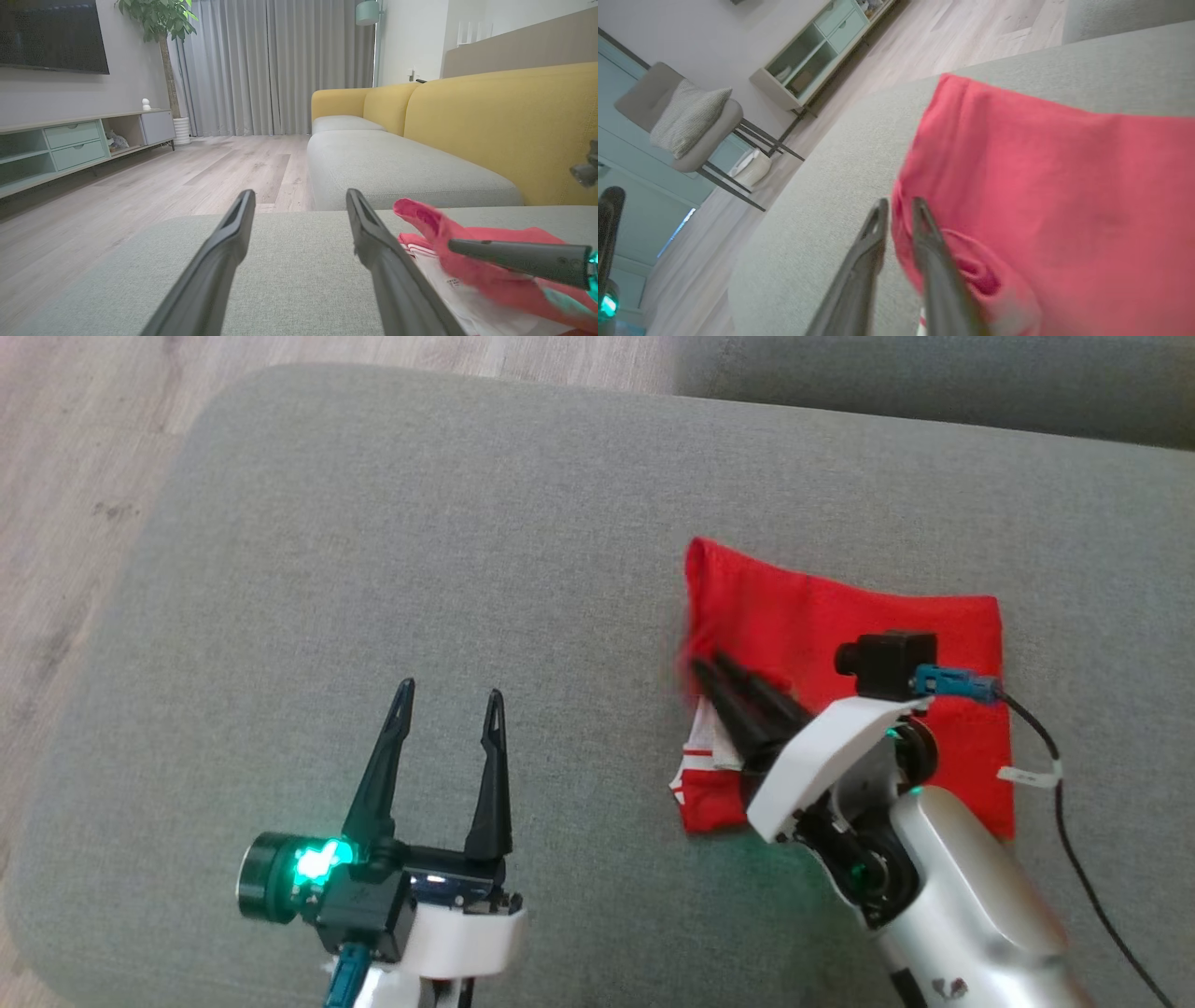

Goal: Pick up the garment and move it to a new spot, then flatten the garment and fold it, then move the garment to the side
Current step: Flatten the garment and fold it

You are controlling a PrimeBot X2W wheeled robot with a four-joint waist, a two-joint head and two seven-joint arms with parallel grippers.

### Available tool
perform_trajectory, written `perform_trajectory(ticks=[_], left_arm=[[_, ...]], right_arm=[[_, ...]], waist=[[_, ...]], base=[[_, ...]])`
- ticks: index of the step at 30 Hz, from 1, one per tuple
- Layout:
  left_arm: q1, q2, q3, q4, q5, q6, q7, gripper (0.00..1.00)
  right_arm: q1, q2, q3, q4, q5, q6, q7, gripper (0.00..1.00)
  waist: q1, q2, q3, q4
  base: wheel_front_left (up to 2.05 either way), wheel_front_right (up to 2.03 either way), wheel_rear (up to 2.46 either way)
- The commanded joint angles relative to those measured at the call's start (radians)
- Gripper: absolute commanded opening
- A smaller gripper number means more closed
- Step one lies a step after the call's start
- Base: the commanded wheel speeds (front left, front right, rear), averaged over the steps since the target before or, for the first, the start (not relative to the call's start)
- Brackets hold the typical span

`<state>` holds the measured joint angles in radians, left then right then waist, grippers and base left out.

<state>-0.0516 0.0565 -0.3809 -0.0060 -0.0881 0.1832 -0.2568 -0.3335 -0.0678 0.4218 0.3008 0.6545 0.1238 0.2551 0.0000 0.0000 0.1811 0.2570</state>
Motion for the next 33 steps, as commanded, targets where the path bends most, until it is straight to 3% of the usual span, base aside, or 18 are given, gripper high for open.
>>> perform_trajectory(ticks=[1, 9, 17, 21, 33], left_arm=[[-0.023, -0.006, 0.030, -0.029, 0.000, -0.001, -0.005, 1.00], [0.014, -0.006, 0.061, -0.026, -0.002, -0.001, -0.005, 1.00], [0.097, -0.006, 0.115, -0.014, -0.054, -0.016, -0.005, 1.00], [0.125, -0.006, 0.129, -0.006, -0.069, -0.026, -0.005, 1.00], [0.234, -0.006, 0.181, 0.062, -0.026, -0.066, -0.005, 1.00]], right_arm=[[-0.042, 0.017, 0.028, -0.035, 0.008, 0.007, -0.017, 1.00], [-0.015, -0.021, -0.049, -0.090, -0.028, 0.007, -0.138, 1.00], [0.142, -0.144, -0.170, -0.069, -0.040, 0.007, -0.442, 1.00], [0.224, -0.179, -0.184, -0.019, -0.099, 0.007, -0.507, 1.00], [0.451, -0.075, -0.266, -0.104, -0.282, 0.007, -0.517, 1.00]], waist=[[0.0000, 0.0000, -0.004, -0.002], [0.0000, 0.0000, -0.067, -0.047], [0.0000, 0.0000, -0.189, -0.109], [0.0000, 0.0000, -0.223, -0.125], [0.0000, 0.0000, -0.302, -0.165]], base=[[0.00, 0.00, 0.00], [0.00, 0.00, 0.00], [0.00, 0.00, 0.00], [0.00, 0.00, 0.00], [0.00, 0.00, 0.00]])
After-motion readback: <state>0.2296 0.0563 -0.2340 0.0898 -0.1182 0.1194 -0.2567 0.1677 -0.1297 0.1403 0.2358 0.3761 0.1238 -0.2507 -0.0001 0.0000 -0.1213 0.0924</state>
